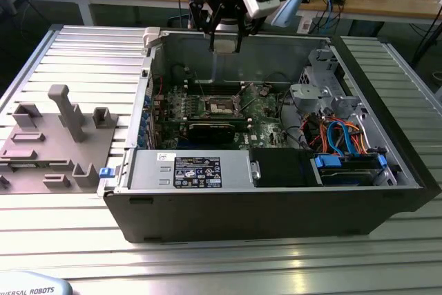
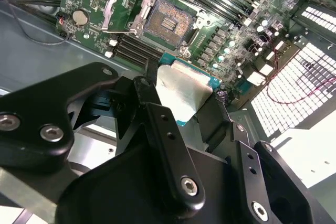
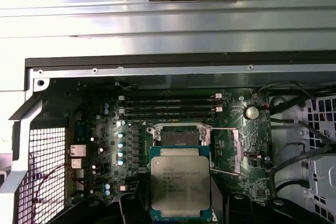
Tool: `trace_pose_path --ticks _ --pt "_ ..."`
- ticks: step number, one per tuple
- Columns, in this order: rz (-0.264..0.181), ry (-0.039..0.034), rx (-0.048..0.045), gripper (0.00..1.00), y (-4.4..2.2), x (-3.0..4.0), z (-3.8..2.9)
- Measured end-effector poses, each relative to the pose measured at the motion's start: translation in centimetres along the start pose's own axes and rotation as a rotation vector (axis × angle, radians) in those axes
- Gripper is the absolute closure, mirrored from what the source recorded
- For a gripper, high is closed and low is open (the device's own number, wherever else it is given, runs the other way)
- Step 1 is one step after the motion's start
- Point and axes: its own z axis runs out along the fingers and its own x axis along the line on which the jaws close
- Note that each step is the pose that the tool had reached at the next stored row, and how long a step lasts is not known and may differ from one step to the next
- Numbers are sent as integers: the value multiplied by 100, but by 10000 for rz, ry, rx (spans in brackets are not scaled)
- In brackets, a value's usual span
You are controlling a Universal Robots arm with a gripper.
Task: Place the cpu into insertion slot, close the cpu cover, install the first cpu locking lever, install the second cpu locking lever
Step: 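Place the cpu into insertion slot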
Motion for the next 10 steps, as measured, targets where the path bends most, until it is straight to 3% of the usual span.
trace_pose_path --ticks 10 --pt "0 0 0 46 -4 -1 45"
